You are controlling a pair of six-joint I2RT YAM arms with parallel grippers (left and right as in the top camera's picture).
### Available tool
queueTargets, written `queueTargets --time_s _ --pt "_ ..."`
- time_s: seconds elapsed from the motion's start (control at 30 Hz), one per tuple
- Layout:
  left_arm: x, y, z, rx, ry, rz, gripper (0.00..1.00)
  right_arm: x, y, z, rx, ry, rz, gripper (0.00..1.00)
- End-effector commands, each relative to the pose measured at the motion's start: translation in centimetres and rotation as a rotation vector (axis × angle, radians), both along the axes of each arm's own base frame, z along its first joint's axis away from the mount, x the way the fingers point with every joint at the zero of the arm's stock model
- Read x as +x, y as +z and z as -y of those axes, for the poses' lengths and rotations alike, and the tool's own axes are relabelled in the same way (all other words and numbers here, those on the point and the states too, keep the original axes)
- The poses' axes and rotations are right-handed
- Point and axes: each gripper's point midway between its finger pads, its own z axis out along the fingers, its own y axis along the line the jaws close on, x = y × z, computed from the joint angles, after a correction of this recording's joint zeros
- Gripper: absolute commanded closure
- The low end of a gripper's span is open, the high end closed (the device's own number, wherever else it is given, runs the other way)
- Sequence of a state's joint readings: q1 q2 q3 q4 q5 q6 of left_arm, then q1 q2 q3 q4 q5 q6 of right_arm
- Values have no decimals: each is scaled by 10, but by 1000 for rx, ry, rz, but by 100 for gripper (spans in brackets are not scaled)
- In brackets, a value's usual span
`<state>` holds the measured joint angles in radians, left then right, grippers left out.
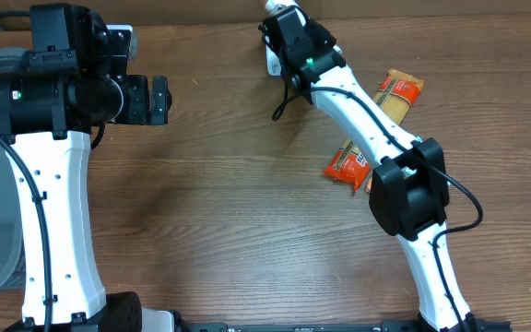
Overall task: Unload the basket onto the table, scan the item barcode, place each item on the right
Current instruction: 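Hold the white tube in front of the white scanner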
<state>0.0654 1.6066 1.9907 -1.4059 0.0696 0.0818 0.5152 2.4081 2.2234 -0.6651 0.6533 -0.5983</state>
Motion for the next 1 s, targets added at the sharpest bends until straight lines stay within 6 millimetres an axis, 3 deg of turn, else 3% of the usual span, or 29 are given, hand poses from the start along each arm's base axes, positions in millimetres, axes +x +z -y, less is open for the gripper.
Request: queueTargets --time_s 0.0,0.3,0.5,0.7,0.8,0.97 --pt "1 6 0 10 -9 21 0 15 8 13 -65 -26 50 96" --pt "1 6 0 10 -9 21 0 22 -28 25 -125 -83 38 96" --pt "1 6 0 10 -9 21 0 21 -34 26 -132 -87 30 96" --pt "1 6 0 10 -9 21 0 24 -20 29 -101 -141 94 96" --pt "1 6 0 10 -9 21 0 22 -1 26 -7 -150 119 96" --pt "1 6 0 10 -9 20 0 9 55 22 69 -93 135 96"
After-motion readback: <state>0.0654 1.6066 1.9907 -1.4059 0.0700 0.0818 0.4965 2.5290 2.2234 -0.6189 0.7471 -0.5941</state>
